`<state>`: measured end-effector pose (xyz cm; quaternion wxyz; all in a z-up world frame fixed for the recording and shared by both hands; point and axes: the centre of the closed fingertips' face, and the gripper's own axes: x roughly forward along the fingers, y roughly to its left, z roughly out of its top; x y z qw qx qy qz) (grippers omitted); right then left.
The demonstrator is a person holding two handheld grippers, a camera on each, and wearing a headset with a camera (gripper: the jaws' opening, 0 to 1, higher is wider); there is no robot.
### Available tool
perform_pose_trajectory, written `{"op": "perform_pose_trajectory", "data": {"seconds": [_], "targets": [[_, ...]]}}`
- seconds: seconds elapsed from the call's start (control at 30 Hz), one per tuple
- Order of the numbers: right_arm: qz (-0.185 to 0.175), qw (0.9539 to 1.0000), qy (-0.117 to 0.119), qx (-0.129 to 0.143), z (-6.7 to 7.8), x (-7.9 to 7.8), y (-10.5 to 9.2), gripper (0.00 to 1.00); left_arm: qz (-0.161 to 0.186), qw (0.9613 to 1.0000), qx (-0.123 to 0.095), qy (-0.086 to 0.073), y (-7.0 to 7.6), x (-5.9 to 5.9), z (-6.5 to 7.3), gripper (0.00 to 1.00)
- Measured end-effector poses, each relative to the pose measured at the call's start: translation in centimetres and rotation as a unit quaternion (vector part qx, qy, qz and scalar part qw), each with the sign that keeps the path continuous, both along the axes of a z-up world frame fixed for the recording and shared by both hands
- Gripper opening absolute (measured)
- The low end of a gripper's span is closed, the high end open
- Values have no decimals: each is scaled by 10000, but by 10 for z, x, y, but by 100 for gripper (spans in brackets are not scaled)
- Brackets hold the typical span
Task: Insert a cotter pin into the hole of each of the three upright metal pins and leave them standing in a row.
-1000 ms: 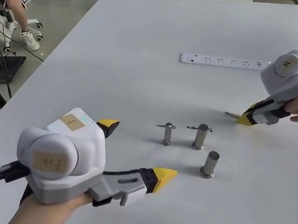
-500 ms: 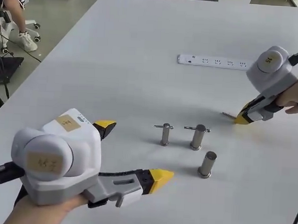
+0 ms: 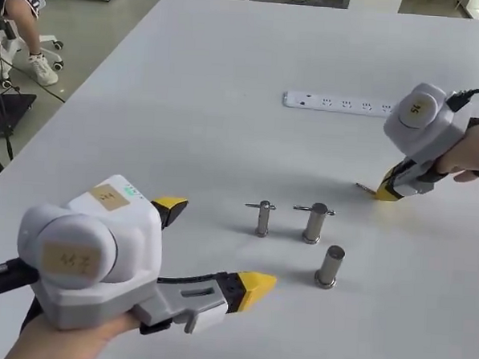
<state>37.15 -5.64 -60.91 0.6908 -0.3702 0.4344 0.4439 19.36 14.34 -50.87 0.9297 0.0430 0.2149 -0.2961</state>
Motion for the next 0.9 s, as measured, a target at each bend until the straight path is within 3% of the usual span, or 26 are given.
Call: {"op": "perform_pose_trajectory", "data": {"seconds": [0.3, 0.57, 0.7, 0.9], "targets": [[277, 9992, -294, -6, 5, -4, 5, 0, -40, 10000, 7, 20, -1, 2, 2, 79], [561, 9966, -584, 165, 22, -16, 15, 0, 28, 9999, -102, -37, -1, 7, 7, 79], [665, 9945, -711, 377, 34, -26, 21, 0, 36, 9997, -225, 10, -1, 9, 9, 75], [901, 9909, -882, 475, 46, -43, 26, 0, 80, 9988, -471, 85, -4, 15, 12, 66]]}}
